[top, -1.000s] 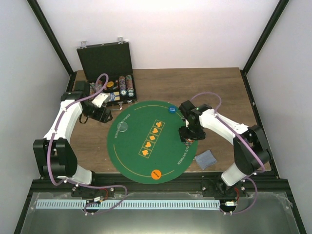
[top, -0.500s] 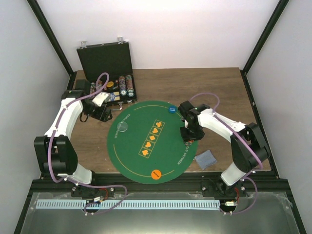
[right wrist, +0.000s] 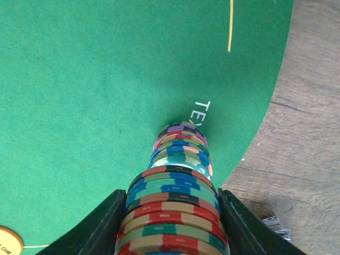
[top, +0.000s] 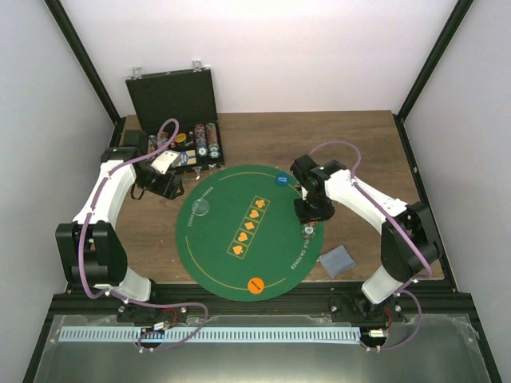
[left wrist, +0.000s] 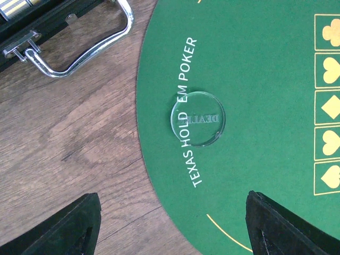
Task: Distribute texas hold em gaming equipment
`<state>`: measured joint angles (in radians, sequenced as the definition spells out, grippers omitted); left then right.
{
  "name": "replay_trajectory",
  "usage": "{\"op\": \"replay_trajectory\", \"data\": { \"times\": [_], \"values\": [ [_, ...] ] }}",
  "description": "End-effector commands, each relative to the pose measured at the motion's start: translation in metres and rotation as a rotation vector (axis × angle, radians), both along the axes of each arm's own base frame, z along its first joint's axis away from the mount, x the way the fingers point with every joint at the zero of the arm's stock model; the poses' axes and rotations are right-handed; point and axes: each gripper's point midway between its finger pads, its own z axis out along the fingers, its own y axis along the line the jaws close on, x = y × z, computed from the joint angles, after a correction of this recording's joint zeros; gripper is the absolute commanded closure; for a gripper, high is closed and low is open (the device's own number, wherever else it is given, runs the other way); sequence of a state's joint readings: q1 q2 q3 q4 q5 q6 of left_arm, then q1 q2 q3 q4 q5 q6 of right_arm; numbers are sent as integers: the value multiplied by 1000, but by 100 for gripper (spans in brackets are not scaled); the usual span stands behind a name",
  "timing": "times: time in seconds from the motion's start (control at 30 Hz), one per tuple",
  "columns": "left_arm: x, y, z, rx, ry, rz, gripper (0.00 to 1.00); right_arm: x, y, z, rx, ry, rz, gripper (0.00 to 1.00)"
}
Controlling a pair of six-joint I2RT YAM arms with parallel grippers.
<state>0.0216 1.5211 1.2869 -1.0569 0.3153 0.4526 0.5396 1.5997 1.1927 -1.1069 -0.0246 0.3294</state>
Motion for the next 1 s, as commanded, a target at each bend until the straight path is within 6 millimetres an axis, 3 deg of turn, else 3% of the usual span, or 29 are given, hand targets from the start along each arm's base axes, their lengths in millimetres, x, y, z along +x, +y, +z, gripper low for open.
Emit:
{"op": "replay_trajectory", "data": {
  "times": [0.0,0.17,0.33,0.47,0.5,0.77,0.97],
  "values": [
    [6,-1,5,3,-24,-21,24,14,2,24,3,-51,21,99],
    [8,-1,3,-2,-6,-11,24,46,15,28,6,-81,74,99],
    [4,-2,2,-4,-4,-18,24,93,24,28,34,-121,96,99],
    [1,-1,0,0,0,-12,24,127,31,17,59,-119,115,99],
    [1,-1,0,-1,0,-10,24,132,32,7,56,-100,122,99],
    [-3,-1,-5,3,13,-8,24,158,33,-36,11,-26,133,99],
    [-3,-1,-5,3,11,-11,24,161,28,-61,-40,33,117,99]
  ]
}}
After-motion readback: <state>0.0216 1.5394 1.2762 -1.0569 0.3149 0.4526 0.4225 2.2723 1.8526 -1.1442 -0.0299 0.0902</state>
